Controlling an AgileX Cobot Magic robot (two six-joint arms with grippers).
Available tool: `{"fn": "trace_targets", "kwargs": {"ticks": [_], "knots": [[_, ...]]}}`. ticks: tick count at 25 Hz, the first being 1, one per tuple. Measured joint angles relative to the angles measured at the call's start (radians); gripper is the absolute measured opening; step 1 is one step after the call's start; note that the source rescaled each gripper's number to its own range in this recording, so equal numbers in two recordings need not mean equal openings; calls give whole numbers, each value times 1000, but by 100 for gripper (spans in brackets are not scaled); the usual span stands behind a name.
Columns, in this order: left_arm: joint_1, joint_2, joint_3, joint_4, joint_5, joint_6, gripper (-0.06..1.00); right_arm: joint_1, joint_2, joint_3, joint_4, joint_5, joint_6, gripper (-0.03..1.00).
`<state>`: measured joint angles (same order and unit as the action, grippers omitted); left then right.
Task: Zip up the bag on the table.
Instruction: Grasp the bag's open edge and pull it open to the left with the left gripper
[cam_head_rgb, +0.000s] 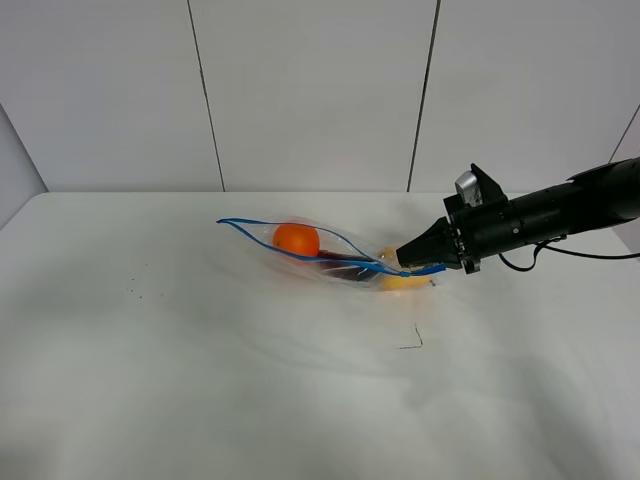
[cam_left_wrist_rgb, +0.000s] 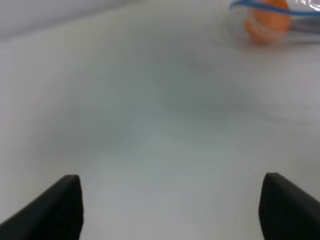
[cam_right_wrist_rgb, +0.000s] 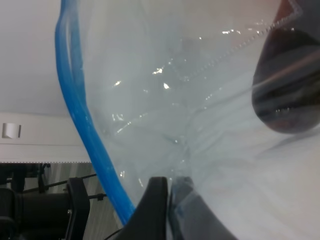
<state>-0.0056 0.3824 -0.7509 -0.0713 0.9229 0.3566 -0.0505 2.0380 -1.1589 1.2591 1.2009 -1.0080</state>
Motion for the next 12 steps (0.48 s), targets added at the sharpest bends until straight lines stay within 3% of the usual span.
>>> {"fn": "trace_targets", "kwargs": {"ticks": [6,12], "knots": [[-46,214,-130,-55,-59,124,73,0,0,0,0,0,4,0],[-185,370,-233,-67,-71,157,73,0,0,0,0,0,4,0]]}}
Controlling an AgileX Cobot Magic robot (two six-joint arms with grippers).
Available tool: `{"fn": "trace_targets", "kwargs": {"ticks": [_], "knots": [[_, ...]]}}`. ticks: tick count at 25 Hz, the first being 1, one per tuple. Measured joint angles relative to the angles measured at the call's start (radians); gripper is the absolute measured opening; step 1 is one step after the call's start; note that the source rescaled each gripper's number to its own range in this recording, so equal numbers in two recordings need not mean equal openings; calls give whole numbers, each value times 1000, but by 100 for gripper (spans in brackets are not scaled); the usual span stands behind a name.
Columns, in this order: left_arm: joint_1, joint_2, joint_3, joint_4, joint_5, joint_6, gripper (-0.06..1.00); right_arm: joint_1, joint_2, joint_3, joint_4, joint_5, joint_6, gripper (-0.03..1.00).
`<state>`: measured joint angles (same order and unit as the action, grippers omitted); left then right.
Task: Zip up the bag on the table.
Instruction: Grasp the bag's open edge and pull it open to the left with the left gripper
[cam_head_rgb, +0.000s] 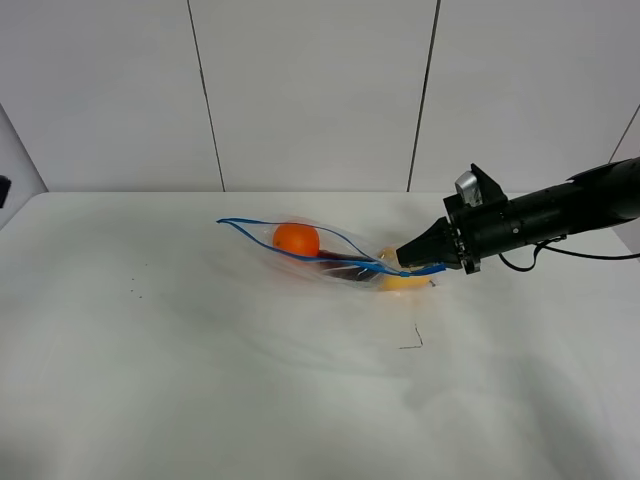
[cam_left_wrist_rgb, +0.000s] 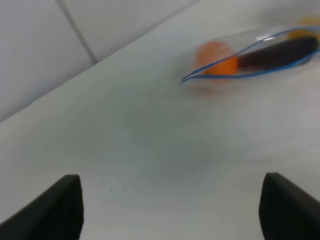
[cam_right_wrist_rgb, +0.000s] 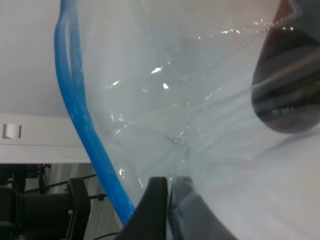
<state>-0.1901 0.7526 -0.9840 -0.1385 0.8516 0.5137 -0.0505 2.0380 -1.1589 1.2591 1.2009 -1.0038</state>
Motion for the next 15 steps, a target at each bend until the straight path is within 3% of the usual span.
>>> {"fn": "trace_targets", "kwargs": {"ticks": [3,6,9,15], "knots": [[-97,54,-9,35,-29,22,73,0,0,0,0,0,3,0],[-223,117,-10,139,-64,13,73,0,0,0,0,0,12,0],[-376,192,-10,319,-107,-72,73,0,0,0,0,0,21,0],[-751,384,-10,820,-162,-419,73,0,0,0,0,0,36,0]]}}
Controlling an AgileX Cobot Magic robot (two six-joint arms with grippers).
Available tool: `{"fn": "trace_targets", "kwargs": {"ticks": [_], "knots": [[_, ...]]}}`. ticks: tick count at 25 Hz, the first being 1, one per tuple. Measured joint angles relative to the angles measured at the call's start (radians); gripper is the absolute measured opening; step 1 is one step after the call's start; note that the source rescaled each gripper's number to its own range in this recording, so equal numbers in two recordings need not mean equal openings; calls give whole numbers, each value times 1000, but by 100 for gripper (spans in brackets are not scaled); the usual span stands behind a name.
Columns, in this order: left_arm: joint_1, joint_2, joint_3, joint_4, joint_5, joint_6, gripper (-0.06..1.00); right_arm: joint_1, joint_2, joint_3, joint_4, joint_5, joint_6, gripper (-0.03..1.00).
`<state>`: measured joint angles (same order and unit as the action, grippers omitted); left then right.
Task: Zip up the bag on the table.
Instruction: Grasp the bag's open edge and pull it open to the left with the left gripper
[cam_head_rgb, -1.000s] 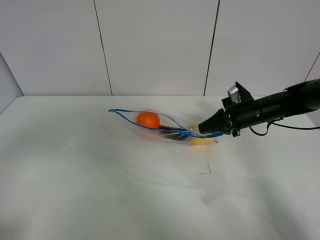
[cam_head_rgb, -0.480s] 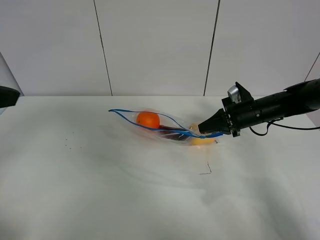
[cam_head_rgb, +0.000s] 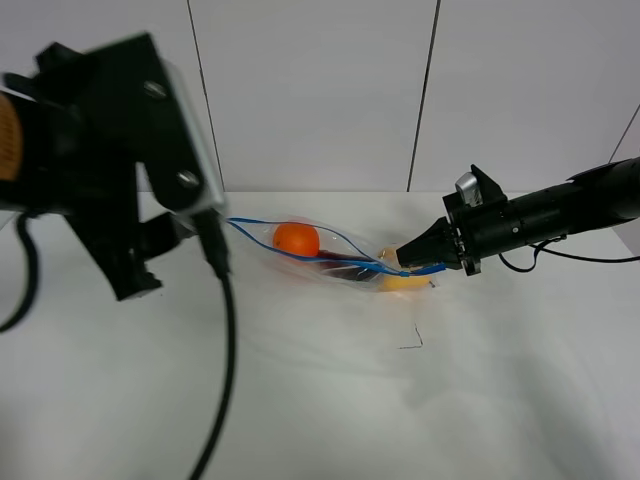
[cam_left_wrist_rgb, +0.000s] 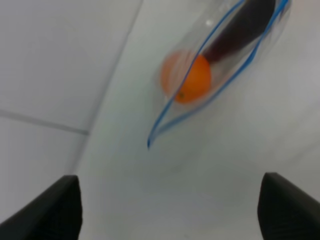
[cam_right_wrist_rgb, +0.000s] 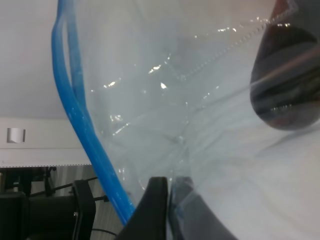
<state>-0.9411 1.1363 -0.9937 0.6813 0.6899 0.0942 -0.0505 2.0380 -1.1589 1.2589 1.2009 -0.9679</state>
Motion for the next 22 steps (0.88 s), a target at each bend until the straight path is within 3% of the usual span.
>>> {"fn": "trace_targets", "kwargs": {"ticks": [5,6,10,14,18,22], "knots": [[-224,224,0,435,-3,-355,73,7,0,0,-4,0,13,0],[-279,314,0,607,-1,-484,73,7,0,0,-4,0,13,0],[-329,485,0,876,-4,-716,73,11,0,0,-5,0,40,0],[-349,606,0,1027,-3,-894,73,11,0,0,-5,0,43,0],[-350,685,-12,1044,-6,-1024,73,11,0,0,-6,0,45,0],[-350,759,-57,1052,-15,-1051,73,11,0,0,-7,0,45,0]]}}
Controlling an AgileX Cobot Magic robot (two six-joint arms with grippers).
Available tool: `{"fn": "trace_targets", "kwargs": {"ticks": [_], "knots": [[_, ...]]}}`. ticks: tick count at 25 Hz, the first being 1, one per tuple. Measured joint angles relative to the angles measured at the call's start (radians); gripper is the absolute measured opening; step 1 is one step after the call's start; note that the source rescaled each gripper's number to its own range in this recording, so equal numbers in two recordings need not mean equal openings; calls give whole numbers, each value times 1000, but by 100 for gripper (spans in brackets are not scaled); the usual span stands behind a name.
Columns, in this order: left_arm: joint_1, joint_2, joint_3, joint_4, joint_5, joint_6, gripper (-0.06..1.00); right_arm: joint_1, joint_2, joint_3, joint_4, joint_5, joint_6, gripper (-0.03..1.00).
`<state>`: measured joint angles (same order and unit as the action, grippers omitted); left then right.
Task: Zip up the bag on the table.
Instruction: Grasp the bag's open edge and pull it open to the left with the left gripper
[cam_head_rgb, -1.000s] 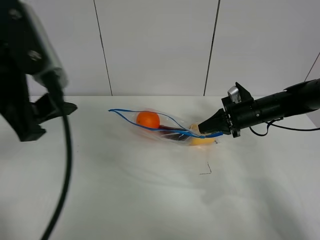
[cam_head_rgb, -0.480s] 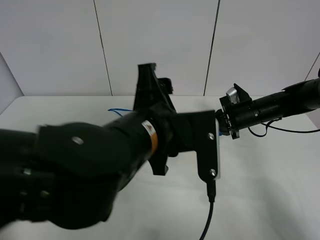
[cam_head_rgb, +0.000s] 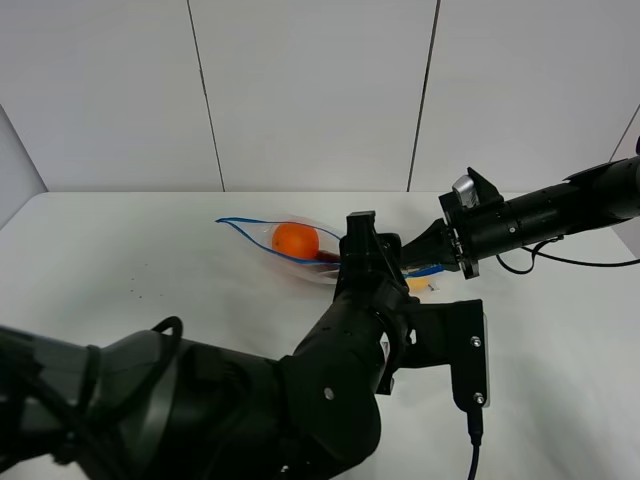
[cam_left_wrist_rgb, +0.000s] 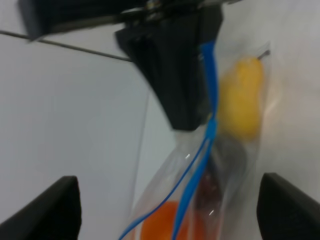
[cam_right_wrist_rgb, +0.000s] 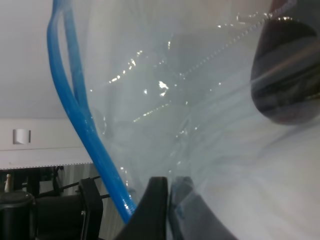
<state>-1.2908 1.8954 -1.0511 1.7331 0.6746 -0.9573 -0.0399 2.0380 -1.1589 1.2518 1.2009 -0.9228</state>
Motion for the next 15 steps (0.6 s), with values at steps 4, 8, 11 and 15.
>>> {"fn": "trace_targets", "kwargs": {"ticks": [4,8,11,15], "knots": [[0,72,-42,2,0,-4,73,0,0,0,0,0,0,0],[1,131,-94,2,0,-1,73,0,0,0,0,0,0,0],[15,155,-128,3,0,0,73,0,0,0,-1,0,0,0],[35,161,-142,4,0,0,73,0,0,0,-7,1,1,0]]}}
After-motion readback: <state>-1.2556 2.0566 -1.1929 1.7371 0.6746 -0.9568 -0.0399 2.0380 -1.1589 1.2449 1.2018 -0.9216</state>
